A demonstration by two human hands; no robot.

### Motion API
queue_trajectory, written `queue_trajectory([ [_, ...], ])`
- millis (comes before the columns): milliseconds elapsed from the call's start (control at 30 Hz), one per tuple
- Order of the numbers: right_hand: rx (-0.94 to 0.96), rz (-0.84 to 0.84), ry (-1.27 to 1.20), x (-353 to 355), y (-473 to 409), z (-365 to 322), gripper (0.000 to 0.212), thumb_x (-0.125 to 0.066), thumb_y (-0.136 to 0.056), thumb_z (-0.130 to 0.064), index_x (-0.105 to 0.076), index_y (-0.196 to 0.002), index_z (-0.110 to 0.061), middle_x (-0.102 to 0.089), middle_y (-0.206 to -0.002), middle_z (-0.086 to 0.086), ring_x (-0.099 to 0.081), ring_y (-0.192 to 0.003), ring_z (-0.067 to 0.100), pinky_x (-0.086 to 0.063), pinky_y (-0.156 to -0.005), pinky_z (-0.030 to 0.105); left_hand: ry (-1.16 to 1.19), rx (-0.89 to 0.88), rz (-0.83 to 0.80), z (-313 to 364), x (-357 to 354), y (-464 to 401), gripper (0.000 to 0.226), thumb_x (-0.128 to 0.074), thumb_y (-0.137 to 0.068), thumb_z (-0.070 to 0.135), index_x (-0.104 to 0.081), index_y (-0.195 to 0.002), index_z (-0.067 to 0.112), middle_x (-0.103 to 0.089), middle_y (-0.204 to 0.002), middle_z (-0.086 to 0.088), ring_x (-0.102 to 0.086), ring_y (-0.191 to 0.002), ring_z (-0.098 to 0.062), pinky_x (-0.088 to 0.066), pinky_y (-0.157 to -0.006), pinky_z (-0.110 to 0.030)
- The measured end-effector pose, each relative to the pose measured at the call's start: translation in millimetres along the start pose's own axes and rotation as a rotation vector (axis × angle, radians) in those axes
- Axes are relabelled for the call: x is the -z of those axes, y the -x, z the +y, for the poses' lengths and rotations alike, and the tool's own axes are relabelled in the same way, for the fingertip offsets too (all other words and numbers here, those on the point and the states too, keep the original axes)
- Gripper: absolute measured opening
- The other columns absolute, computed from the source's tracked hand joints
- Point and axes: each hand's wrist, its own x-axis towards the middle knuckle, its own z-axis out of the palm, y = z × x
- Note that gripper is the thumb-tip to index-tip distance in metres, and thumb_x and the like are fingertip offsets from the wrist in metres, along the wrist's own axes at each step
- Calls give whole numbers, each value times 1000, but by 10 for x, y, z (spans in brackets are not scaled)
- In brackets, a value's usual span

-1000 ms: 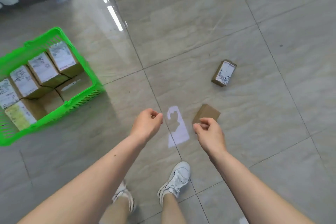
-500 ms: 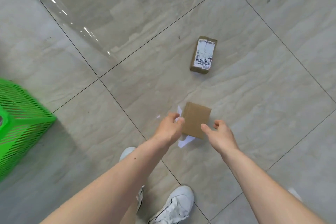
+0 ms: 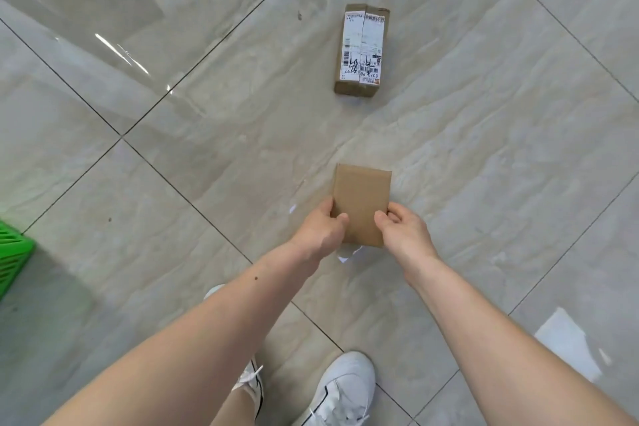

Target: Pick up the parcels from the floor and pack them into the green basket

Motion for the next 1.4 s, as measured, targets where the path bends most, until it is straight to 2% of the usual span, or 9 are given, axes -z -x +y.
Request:
queue_trajectory([
  [200, 74, 64, -66, 128, 498, -326, 33, -63, -88, -13, -62, -120, -20, -67, -117, -1, -66, -99, 18, -52, -94, 35, 150, -59, 168, 276, 139, 544, 36, -47, -95, 12, -51, -131, 15, -58, -119, 0, -57, -104, -18, -43, -66, -17],
  [333, 183, 62, -105, 159, 984, -692, 35, -63, -89, -9, -58, -120, -24, -60, -117, -6, -59, -83, -4, -47, -84, 25, 210, -115, 320, 401, 337, 1034, 25, -59, -90, 19, -55, -115, 19, -59, -120, -6, -62, -103, -21, -53, -82, -33],
  [467, 274, 10, -122, 149, 1541, -1083, 36, -62, -88, -3, -55, -111, -30, -60, -118, -6, -67, -90, 11, -53, -87, 30, 242, -151, 447, 607, 575, 1562, 24, -67, -84, 26, -51, -101, 26, -60, -115, -8, -66, -94, -19, -55, -82, -37],
  [600, 360, -33, -83, 160, 2052, -1409, 41, -62, -87, -6, -54, -115, -34, -55, -129, 0, -68, -102, 17, -55, -91, 36, 278, -173, 517, 747, 809, 2070, 26, -67, -84, 17, -49, -99, 28, -63, -111, -6, -67, -87, -19, -56, -80, -38],
  [800, 435, -160, -92, 7, 2731, -1808, 40, -60, -90, -1, -52, -122, -23, -62, -119, 0, -65, -104, 15, -52, -86, 26, 380, -202, 664, 794, 1170, 2754, 29, -68, -83, 13, -51, -98, 31, -66, -108, -4, -68, -86, -19, -58, -79, -42],
  [967, 500, -232, 27, -312, 3349, -1860, 38, -61, -89, -4, -52, -120, -24, -61, -106, -8, -65, -96, 13, -53, -84, 27, 470, -169, 757, 491, 1480, 3337, 29, -69, -81, 14, -53, -99, 30, -66, -106, -2, -69, -88, -19, -58, -82, -44],
  [1167, 542, -322, 153, -871, 3993, -1805, 43, -62, -89, -5, -51, -127, -22, -60, -114, -5, -65, -97, 12, -53, -82, 26, 564, -137, 818, -37, 1941, 3955, 34, -72, -79, 9, -52, -99, 27, -63, -94, 4, -68, -84, -21, -58, -81, -44],
  [1267, 561, -349, 231, -1252, 4282, -1760, 47, -61, -88, -6, -50, -132, -21, -58, -117, -6, -65, -99, 13, -52, -82, 25, 599, -115, 830, -369, 2209, 4199, 34, -71, -79, 8, -52, -99, 27, -66, -103, -2, -66, -83, -19, -57, -80, -40],
  [1400, 582, -406, 318, -1905, 4643, -1721, 45, -59, -89, -3, -54, -131, -17, -60, -112, -6, -65, -90, 14, -48, -69, 17, 622, -91, 857, -877, 2665, 4480, 39, -73, -77, 9, -52, -103, 28, -64, -105, 0, -67, -86, -19, -56, -83, -40],
])
